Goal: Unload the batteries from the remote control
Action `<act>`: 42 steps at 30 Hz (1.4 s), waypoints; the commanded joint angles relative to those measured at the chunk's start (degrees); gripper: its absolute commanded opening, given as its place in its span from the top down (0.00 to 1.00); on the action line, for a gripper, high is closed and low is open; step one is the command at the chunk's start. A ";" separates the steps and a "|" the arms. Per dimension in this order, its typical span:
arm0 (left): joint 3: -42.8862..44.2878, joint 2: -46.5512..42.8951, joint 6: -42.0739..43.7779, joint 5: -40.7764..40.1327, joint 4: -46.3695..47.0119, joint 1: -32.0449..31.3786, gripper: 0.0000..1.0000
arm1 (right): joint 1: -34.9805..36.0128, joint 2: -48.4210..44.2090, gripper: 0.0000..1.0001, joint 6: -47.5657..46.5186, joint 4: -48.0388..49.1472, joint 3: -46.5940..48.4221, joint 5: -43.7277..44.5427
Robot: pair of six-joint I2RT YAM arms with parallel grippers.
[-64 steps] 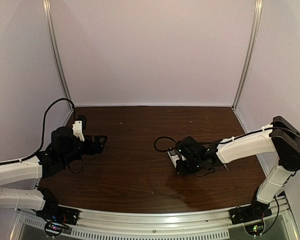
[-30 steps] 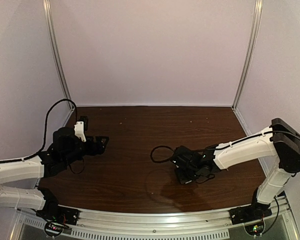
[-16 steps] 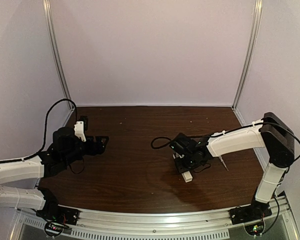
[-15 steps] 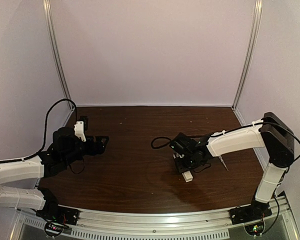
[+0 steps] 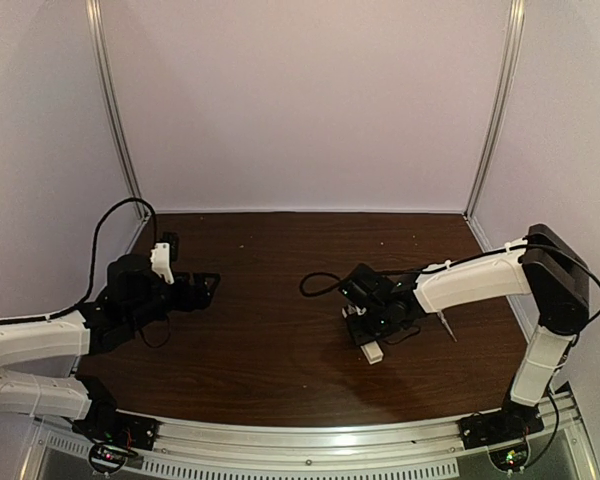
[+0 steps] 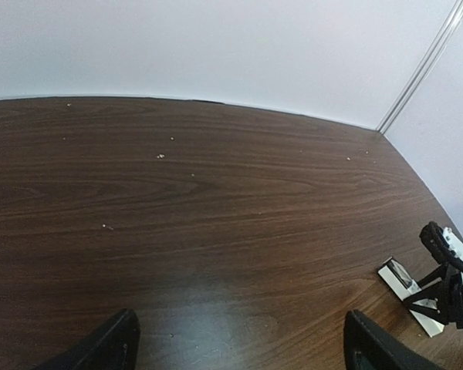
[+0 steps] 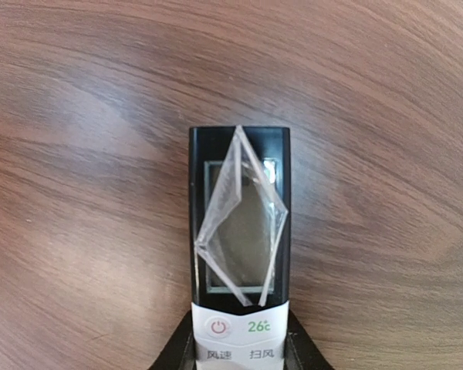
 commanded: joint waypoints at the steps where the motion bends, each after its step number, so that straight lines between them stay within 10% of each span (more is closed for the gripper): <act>1: -0.69 -0.41 1.53 2.89 3.72 -0.27 0.06 | -0.15 -4.68 0.81 -1.39 6.41 -1.39 -3.78; 42: -2.23 11.41 11.10 43.48 31.10 -5.25 0.07 | 5.14 -20.80 0.84 -4.12 57.07 -26.39 -41.72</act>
